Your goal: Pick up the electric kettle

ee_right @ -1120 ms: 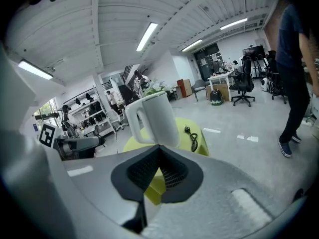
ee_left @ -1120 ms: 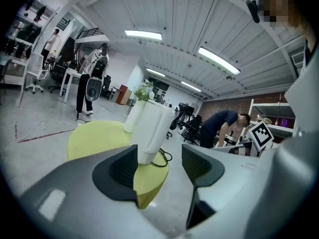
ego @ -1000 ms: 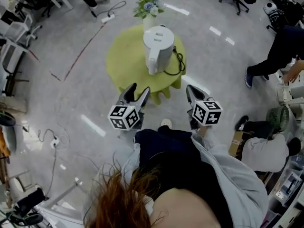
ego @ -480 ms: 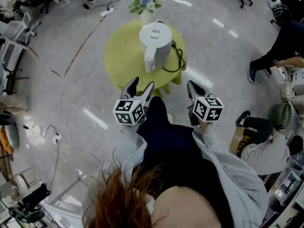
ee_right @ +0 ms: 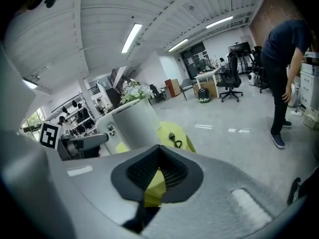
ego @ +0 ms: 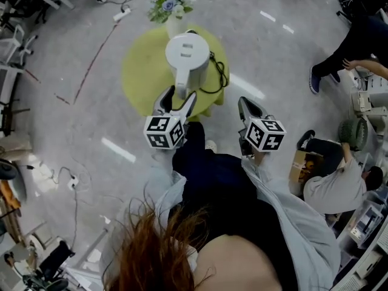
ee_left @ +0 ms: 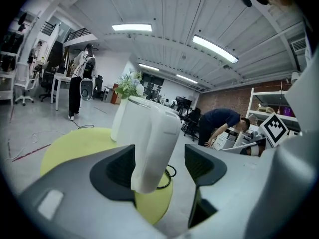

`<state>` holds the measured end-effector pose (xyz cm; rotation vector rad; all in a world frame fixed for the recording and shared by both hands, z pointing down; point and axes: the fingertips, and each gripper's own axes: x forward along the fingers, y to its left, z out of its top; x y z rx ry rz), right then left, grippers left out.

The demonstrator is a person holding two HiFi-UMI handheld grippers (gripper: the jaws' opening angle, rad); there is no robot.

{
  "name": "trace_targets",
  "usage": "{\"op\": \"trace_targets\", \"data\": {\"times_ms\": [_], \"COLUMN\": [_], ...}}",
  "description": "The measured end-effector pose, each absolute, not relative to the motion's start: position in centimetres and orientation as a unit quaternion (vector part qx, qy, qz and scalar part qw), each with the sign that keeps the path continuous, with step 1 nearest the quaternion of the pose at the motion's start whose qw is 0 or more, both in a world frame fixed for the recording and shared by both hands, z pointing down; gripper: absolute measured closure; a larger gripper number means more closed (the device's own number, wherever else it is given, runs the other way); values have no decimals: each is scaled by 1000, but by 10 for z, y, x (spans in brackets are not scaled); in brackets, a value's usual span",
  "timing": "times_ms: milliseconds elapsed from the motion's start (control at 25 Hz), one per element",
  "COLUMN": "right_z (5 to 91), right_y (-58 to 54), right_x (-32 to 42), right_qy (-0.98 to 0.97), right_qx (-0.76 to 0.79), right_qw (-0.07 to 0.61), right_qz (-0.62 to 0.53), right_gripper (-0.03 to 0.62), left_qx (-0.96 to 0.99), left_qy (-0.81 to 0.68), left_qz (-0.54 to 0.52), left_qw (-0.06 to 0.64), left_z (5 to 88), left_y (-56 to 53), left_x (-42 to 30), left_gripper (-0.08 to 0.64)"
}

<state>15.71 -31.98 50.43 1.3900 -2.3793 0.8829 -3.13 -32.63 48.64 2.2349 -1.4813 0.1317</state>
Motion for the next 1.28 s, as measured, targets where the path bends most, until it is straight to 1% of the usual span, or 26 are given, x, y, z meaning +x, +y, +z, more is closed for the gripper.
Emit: {"op": "trace_targets", "data": {"times_ms": [200,520,600,720,760,880,920,1080,1280], "right_z": [506,506,507,509,510,510,510,512,513], "right_y": [-326,-339,-341,-344,-345,-346,-346,-344,-344], "right_x": [152,146,140,132,130,126,125,119,118], "right_qy": [-811,-803,-804,-806,-806,-806,-805,-805,-803], "right_qx": [483,496,493,489,488,488,488,487,489], "right_qw": [125,127,130,137,138,142,143,149,156], "right_qz": [306,306,306,305,305,304,305,305,302], "right_gripper": [591,591,591,591,591,591,591,591,591], "left_qx": [815,821,822,825,826,829,828,826,826], "left_qy": [-531,-539,-538,-534,-532,-531,-533,-538,-543], "left_qz": [51,66,68,66,65,63,64,71,66], "left_qw": [225,178,175,174,172,166,165,152,137], "left_z": [487,477,476,476,475,471,470,467,462], "left_y": [-340,-359,-362,-362,-361,-360,-360,-362,-366], "left_x": [-31,-28,-29,-30,-31,-39,-42,-52,-56], "left_gripper": [247,263,253,259,268,358,373,394,396]}}
